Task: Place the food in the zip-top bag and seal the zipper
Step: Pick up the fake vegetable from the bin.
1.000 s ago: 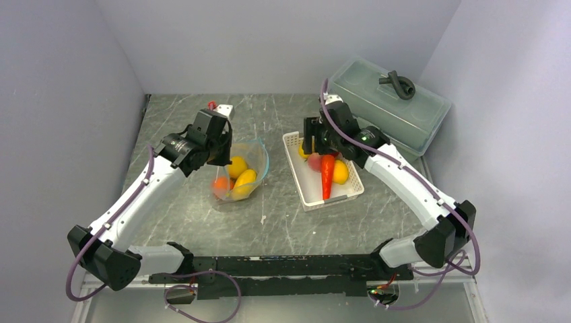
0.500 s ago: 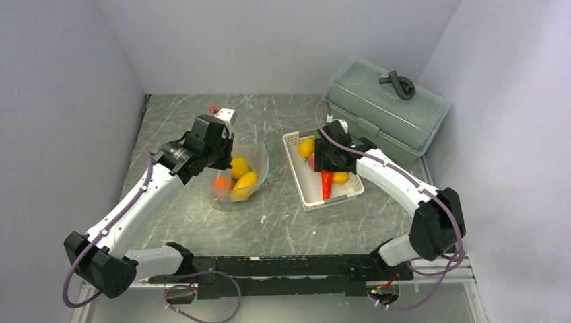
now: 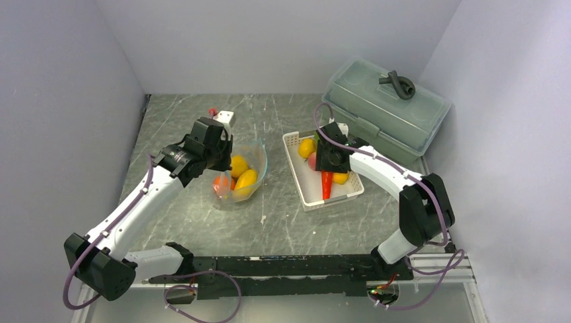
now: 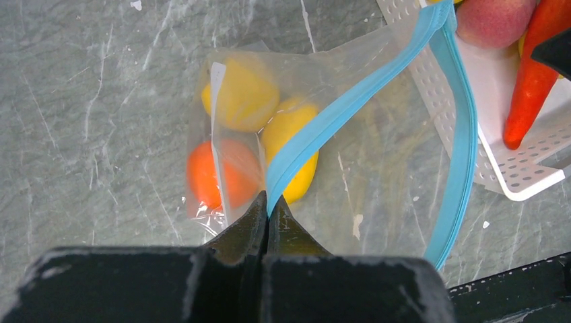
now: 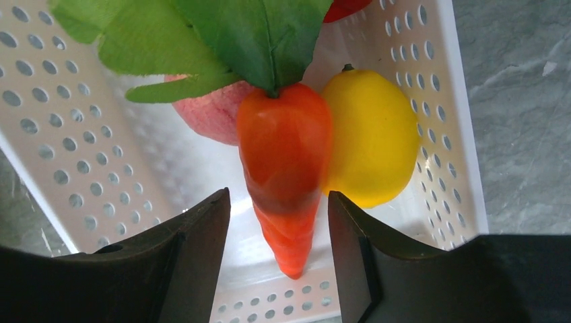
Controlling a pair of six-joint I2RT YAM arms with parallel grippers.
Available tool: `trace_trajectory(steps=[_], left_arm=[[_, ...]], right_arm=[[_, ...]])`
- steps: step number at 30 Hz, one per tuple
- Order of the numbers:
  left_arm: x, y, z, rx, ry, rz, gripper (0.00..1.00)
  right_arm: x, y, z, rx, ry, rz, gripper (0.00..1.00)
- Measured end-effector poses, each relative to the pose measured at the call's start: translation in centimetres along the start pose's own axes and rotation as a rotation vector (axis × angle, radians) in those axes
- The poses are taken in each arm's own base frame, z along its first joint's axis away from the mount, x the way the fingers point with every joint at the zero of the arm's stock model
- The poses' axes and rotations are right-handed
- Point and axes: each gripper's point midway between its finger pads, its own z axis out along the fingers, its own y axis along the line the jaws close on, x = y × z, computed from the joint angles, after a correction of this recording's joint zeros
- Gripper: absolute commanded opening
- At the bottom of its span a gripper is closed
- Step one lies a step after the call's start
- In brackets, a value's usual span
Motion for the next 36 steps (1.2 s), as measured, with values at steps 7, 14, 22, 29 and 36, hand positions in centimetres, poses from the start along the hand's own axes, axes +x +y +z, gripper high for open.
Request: trace_trajectory(steps=[7,14,22,29,36], left_arm=[[-0.2,0.5,0.1,-0.01,-0.003,-0.014,0.0],[-0.3,0.9,0.1,-0.016,-0.004,-0.022,0.0],[0.0,1.0,0.2,-0.02,0.0,-0.023,0.0],[0.1,1.1,0.3,-0.023,0.004,-0.024,0.0],[0.2,1.2,0.3,-0.025,0.007,-0.026,0.0]], right_arm=[[0.4,0.0,1.4,0.014,0.016,0.015,0.53],[0.6,-0.2,2.2,0.026,0.015,0.022,0.36],[0.4,-0.3,2.3,0.035,0.005,0.026,0.06],[-1.4,-1.0,0.1,0.043,-0.076,0.043,0.0],[-4.0,-1.0,-4.0,-0.013,-0.185,0.079,0.0]])
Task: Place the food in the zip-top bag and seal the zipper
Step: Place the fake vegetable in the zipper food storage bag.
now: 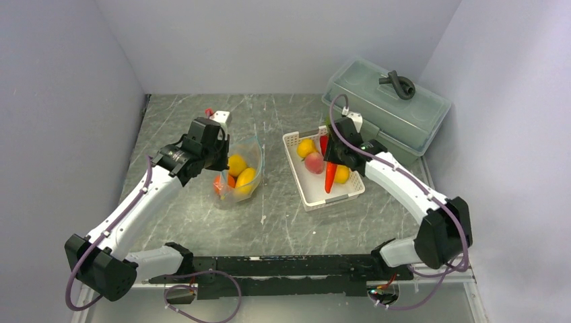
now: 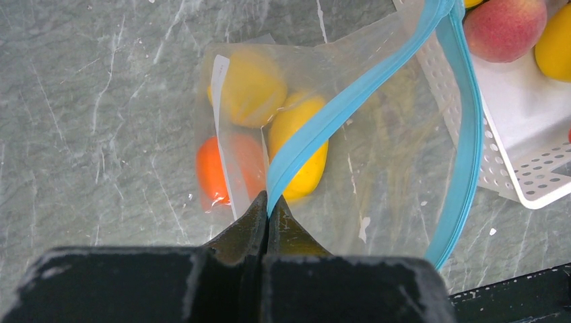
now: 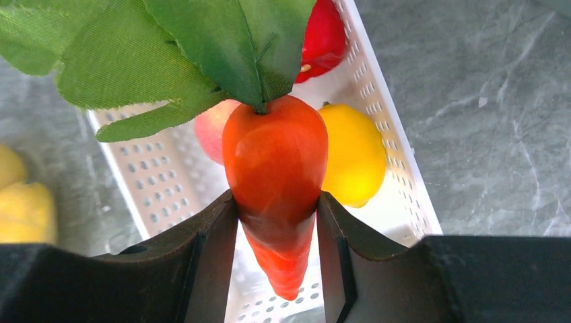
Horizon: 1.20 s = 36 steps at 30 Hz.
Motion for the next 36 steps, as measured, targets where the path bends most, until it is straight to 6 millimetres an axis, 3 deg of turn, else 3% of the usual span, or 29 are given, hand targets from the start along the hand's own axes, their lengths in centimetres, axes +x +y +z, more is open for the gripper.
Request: trace_trajectory(steps=[8,14,28,36], left_arm=[[-0.1,0.2,0.0,-0.005,-0.001,-0.006,0.0],[-0.1,0.4,0.0,-0.009,-0.001,-0.02,0.0],[-0.2,0.3,0.0,-0.009,-0.001,-0.074,0.0],[-0.2,0.4,0.0,-0.01,-0.002,-0.091,0.0]], right_arm=[[-2.9,2.4,-4.5,-0.179,-0.075,0.044,0.0],[-4.9,6.2,-8.2,-0.398,-0.106,0.089,0.0],[-6.1,16.5,-16.4,-0.824,-0.112,0.15,0.0],[-6.5,20.1,-18.0,-0.93,-0.097,0.25,0.0]])
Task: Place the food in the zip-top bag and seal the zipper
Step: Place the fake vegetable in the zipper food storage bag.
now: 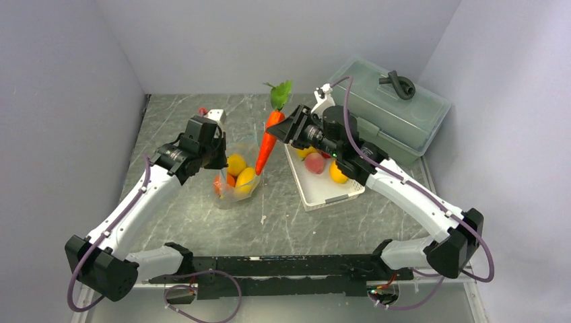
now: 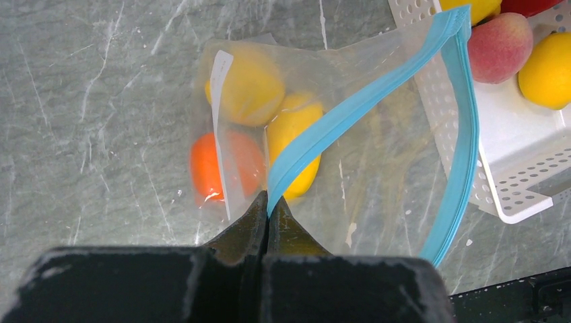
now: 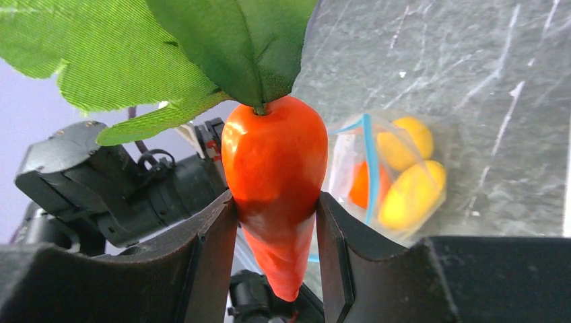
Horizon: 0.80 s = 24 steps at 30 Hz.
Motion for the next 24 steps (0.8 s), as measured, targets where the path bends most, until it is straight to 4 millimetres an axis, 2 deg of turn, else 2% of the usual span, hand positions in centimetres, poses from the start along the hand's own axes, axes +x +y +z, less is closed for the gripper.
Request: trace_trajectory(steps=[8,18,24], left_arm=[[-0.2,0.3,0.0,0.005,0.0,-0.029,0.0],[-0.6,0.4,-0.4,0.021,-0.016,-0.051,0.0],[-0.7,0.2,-0.4,0.031,-0.017,-0.068,0.0]], right_arm=[[1.3,1.0,2.4,-0.013,-0.034,0.057,0.0],[5.4,-1.9,6.6,0.105,0.0,0.042,0.0],[6.3,-1.1,7.3,0.116,-0.011,0.013,0.0]])
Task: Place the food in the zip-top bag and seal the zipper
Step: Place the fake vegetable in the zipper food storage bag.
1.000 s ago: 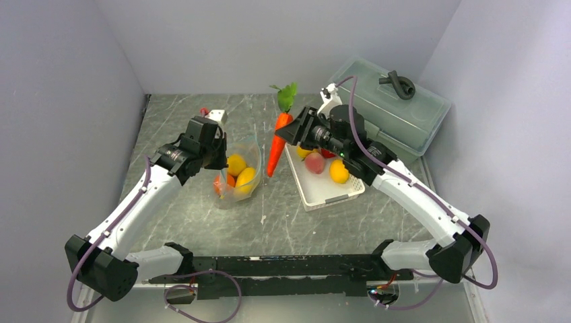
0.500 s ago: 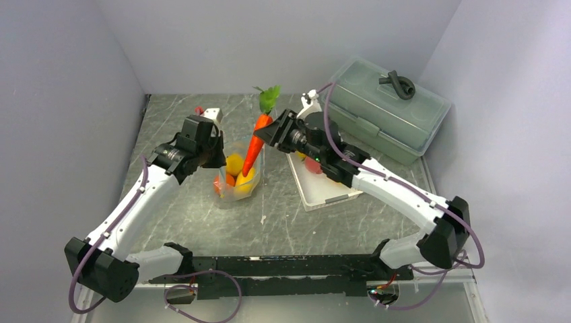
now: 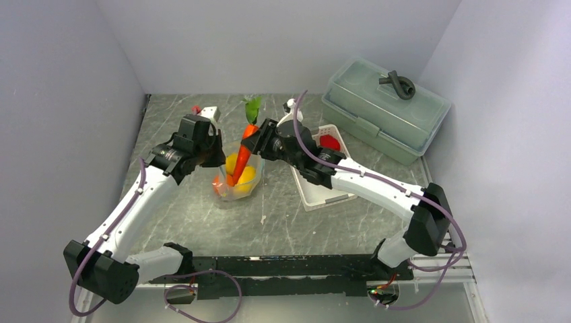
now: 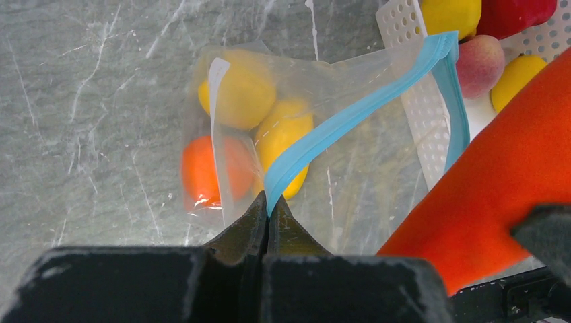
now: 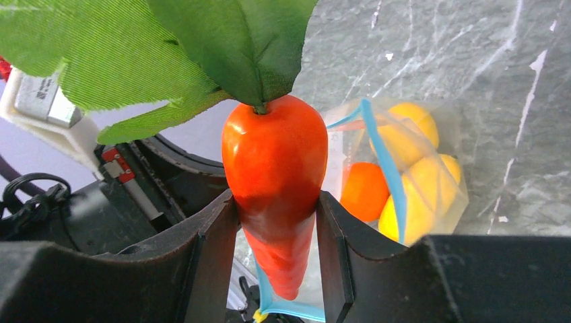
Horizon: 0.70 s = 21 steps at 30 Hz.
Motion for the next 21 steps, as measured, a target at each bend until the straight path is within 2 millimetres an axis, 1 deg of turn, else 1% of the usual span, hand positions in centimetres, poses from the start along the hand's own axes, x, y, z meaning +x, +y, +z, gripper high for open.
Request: trace_trajectory(steps=[4,8,12,16,21], left_arm=[[-0.2,0.0,0.0,0.003,-0.007,-0.006,0.0],[-0.3,0.2,0.1,0.001,-0.01,-0.011,0.0],[-0.4,0.3,0.1,0.0,-0.01,-0.017,0.0],[-0.4,0.3,0.1,0.005,-0.008,-0.023,0.0],[-0.5,0.4,0.0,0.004,-0.01,-0.025,0.0]], right_arm=[[0.2,1.0,0.2,-0.013,0.0,-0.008,0.0],[0.9,1.3,0.5,-0.009,0.018,-0.014,0.0],[1.9,0.9,0.9,0.02,0.049,-0.023,0.0],[3.1,-0.3,1.1,0.065,0.087,-0.029,0.0],[3.8,-0.9,1.3,0.104,0.116,-0.026,0.0]])
